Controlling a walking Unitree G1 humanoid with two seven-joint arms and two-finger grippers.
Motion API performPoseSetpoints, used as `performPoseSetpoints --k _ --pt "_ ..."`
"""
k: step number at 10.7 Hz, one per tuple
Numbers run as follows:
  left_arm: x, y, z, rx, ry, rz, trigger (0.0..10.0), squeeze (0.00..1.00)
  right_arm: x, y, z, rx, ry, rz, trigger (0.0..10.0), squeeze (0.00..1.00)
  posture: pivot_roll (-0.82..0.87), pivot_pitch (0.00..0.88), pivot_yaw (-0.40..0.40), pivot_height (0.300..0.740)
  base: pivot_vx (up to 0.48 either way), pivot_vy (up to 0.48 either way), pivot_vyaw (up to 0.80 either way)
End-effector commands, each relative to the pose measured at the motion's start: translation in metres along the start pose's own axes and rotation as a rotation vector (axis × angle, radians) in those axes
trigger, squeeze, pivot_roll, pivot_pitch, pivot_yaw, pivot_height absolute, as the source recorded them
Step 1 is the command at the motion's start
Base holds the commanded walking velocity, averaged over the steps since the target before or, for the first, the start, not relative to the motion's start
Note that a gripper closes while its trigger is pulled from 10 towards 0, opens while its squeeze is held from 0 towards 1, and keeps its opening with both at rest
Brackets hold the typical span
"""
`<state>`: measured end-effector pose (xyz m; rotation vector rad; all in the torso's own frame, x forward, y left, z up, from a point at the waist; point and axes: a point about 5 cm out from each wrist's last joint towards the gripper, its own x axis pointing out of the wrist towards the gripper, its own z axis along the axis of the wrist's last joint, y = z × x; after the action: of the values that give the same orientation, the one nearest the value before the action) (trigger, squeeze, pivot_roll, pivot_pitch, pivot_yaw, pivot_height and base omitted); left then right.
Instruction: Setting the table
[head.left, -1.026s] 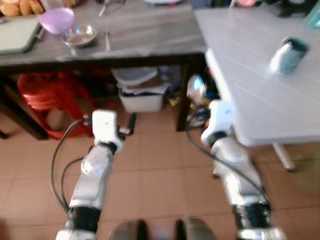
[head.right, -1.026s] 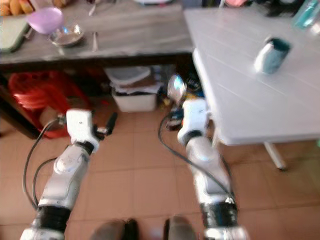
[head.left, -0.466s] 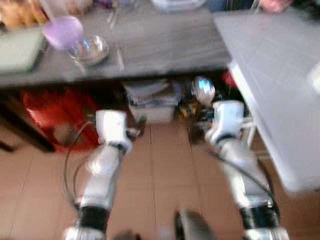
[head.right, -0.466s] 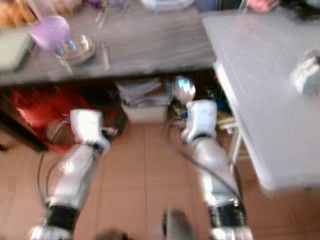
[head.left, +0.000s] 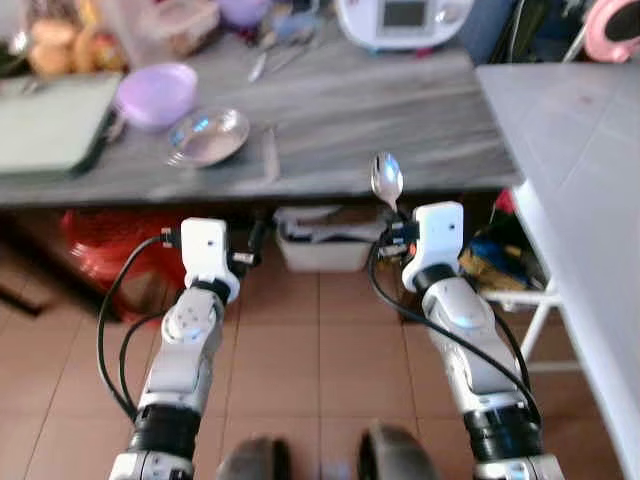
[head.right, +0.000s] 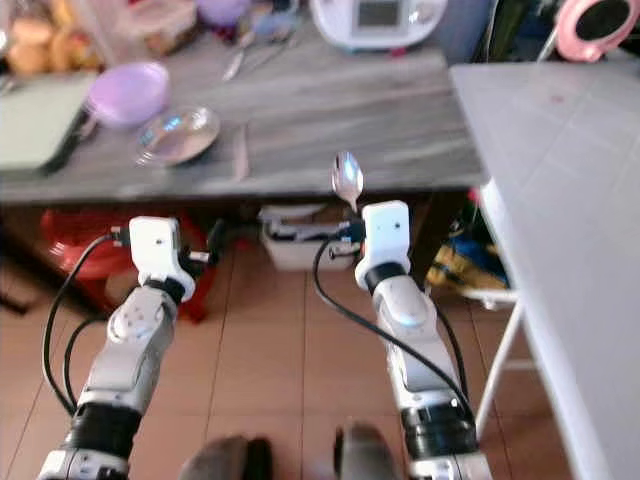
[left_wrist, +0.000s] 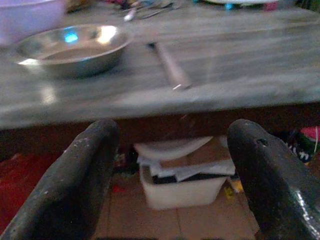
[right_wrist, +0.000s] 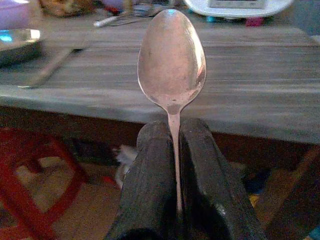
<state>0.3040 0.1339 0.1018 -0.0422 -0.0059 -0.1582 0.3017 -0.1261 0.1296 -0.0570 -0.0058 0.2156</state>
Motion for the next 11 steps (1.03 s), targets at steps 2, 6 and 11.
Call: performPoseSetpoints --k 2,6,11 --pt "0.001 -0.003 0.001 0.011 -0.006 -0.006 10.0 0.00 0.000 -0.007 0.003 -0.005 -0.013 -0.026 10.0 0.00 -0.10 0.113 0.052 0.740 0.351 0.328 0.00" --pt "0.001 0.002 0.003 0.012 -0.016 0.021 10.0 0.00 0.002 -0.011 0.006 -0.011 -0.031 -0.053 10.0 0.00 -0.10 0.111 0.052 0.740 0.236 0.379 0.59" --pt "-0.006 0.006 0.009 0.013 -0.041 0.030 10.0 0.00 0.001 -0.028 0.010 -0.004 -0.049 -0.197 10.0 0.00 -0.09 0.154 0.059 0.740 0.000 0.000 0.00"
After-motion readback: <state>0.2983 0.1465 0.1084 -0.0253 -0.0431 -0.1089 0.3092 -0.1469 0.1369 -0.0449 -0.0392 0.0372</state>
